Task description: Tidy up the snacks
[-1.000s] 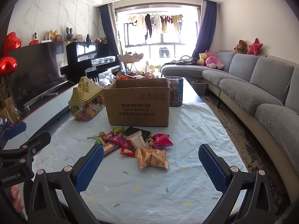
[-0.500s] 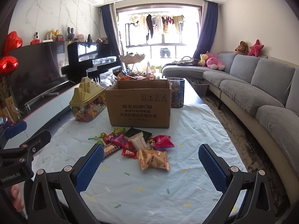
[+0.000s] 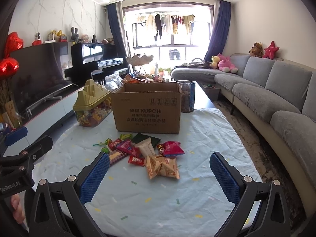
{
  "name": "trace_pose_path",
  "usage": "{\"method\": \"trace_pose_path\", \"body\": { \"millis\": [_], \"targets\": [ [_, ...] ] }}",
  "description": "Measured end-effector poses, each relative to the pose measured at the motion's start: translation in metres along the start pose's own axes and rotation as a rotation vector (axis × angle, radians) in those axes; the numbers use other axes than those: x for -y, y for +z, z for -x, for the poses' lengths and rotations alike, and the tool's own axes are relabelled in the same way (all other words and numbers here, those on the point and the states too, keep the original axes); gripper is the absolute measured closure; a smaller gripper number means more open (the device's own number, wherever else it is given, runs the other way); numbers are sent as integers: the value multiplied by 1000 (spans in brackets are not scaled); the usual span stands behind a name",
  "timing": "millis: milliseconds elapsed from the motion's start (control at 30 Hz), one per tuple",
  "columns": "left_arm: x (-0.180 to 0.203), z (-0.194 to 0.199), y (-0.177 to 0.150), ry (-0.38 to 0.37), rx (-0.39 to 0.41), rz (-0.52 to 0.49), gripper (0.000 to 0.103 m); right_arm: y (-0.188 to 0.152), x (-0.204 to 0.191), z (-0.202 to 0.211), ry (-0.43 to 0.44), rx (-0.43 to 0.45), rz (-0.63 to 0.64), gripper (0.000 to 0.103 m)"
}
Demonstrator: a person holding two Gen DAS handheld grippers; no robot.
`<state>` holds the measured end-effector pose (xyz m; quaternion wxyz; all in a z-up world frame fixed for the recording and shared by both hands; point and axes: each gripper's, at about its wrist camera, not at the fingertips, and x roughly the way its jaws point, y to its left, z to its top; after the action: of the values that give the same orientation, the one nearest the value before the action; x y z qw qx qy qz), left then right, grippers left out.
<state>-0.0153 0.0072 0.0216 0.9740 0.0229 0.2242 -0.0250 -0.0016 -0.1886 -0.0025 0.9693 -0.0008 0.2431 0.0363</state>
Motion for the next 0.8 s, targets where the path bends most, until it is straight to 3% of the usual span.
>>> {"method": "trace_pose_path", "body": {
  "millis": [800],
  "targets": [
    [-9, -23, -8, 1, -43, 15, 0, -4, -5, -19, -5, -53, 14, 0]
  ]
}}
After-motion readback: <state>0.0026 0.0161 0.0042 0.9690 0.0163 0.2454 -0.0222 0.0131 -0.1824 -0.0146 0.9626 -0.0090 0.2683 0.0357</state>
